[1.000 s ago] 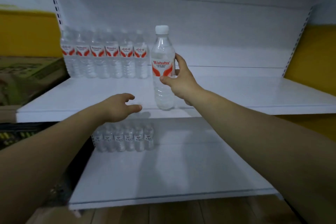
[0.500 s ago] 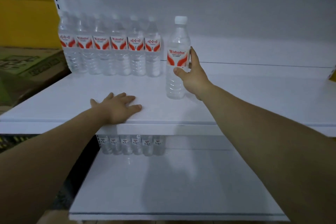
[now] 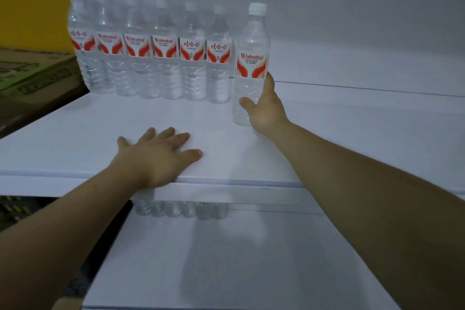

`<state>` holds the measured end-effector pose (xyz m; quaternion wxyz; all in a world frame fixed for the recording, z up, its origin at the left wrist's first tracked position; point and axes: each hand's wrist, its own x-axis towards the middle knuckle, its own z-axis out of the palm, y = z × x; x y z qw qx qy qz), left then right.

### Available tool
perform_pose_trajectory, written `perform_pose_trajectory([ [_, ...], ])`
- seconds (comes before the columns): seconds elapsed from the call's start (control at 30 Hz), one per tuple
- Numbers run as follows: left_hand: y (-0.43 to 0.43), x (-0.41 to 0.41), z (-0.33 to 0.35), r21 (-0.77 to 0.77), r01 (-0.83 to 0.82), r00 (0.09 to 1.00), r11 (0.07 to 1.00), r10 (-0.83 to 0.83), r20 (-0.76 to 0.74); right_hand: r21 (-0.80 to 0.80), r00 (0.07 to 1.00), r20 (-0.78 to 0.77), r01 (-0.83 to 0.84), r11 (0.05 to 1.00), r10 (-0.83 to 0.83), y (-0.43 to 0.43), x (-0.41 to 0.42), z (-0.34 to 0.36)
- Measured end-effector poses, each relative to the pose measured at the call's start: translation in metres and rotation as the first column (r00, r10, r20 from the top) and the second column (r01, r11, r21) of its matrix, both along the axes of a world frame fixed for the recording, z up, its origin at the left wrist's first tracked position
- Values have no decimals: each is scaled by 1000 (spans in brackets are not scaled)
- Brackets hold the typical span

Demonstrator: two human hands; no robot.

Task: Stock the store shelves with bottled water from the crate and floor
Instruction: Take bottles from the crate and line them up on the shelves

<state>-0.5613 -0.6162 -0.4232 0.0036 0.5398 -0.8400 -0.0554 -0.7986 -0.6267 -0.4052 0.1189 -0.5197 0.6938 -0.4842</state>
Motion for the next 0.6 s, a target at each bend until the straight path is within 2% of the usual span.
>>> perform_pose_trajectory([
  [0.37,3,1,2,8,-3,999,1000,3,-43,-29,996,65,60,998,-58,-72,-21,-4],
  [0.6,3,2,0,11,8,998,1000,-7,-62,-31,996,50,71,997,-69,-93,-26,-5],
])
